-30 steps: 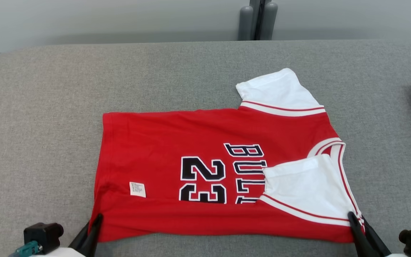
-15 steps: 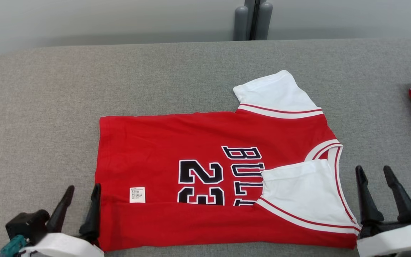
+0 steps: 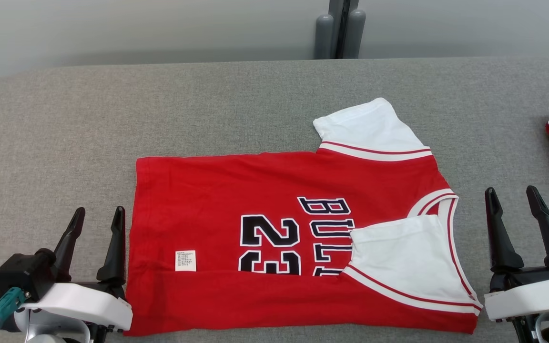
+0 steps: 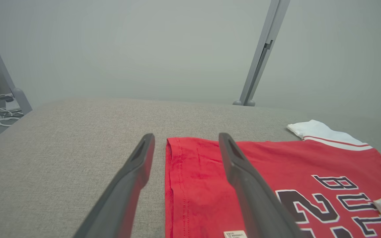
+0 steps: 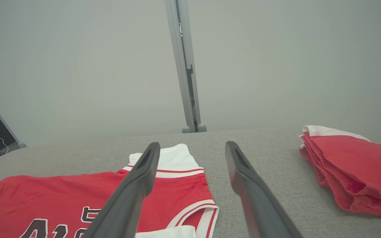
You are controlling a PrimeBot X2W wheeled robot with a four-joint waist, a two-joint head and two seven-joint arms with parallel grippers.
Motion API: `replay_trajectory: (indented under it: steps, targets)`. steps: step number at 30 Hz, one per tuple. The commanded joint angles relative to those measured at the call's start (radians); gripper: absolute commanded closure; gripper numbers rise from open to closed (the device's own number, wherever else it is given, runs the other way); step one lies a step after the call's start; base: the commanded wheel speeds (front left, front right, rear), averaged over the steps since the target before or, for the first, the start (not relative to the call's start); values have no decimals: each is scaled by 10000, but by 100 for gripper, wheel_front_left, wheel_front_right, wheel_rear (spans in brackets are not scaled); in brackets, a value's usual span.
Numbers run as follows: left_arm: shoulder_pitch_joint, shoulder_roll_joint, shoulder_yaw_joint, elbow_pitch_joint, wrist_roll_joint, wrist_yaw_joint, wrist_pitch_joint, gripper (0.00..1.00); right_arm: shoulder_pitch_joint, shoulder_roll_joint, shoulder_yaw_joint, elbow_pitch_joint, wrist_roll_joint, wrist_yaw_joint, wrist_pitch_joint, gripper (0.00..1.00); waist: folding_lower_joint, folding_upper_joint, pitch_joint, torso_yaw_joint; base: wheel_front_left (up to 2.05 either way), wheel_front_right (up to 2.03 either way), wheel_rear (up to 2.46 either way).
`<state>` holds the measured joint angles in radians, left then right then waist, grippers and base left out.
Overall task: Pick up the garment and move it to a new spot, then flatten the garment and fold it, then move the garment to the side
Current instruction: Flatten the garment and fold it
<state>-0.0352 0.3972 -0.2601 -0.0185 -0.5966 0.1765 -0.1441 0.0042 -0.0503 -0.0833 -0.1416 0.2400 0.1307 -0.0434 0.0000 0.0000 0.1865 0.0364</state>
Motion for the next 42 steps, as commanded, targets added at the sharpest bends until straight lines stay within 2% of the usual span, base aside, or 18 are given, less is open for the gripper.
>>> replay_trajectory:
  steps: [1,5,9,13,16,17,23,28,34,35,36,37,42]
  targets:
    - [-180,12,-14,31,73,58,-1,0,-75,-35,-32,-38,-3,3,22,0,0,0,25,-14,0,0,0]
    - [-458,48,-23,38,109,94,68,0,-164,-31,-66,-149,52,3,23,0,0,0,227,-78,0,0,0]
    - [-1486,171,-30,155,174,-153,232,0,-313,-27,-97,-279,83,3,33,0,0,0,651,-109,0,0,0]
    - [-2917,307,-143,809,33,-662,717,0,-649,-25,2,-404,52,3,38,0,0,0,1286,-267,0,0,0]
    - [-3900,336,-272,1816,-293,-1193,1270,0,-894,-24,85,-404,26,3,-24,0,0,0,1720,-371,0,0,0]
    - [-3900,336,-272,1816,-293,-1193,1270,0,-894,-24,85,-404,26,3,-24,0,0,0,1720,-371,0,0,0]
    - [-5019,171,-460,4121,-1020,-2102,2195,0,-1287,-27,316,-90,165,3,-242,0,0,0,2196,-605,0,0,0]
    - [-5286,119,-551,5346,-1411,-2472,2621,0,-1441,-28,301,191,247,3,-390,0,0,0,2256,-668,0,0,0]
    - [-5511,22,-652,6016,-1665,-2748,2605,0,-1790,-109,141,496,327,3,-359,0,0,0,2257,-618,0,0,0]
    - [-5555,22,-684,6064,-1694,-2794,2589,23,-1896,-162,113,570,355,3,-330,0,0,0,2265,-606,0,0,0]
    - [-5603,26,-715,6117,-1710,-2821,2562,68,-2025,-237,105,644,379,3,-334,0,0,0,2275,-593,0,0,0]
    - [-5751,35,-764,6200,-1708,-2896,2487,100,-2391,-433,99,838,525,3,-331,0,0,0,2309,-570,0,0,0]
    - [-6066,8,-934,6292,-1591,-2967,2226,100,-3700,-957,10,1489,895,3,-420,0,0,0,2514,-397,0,0,0]
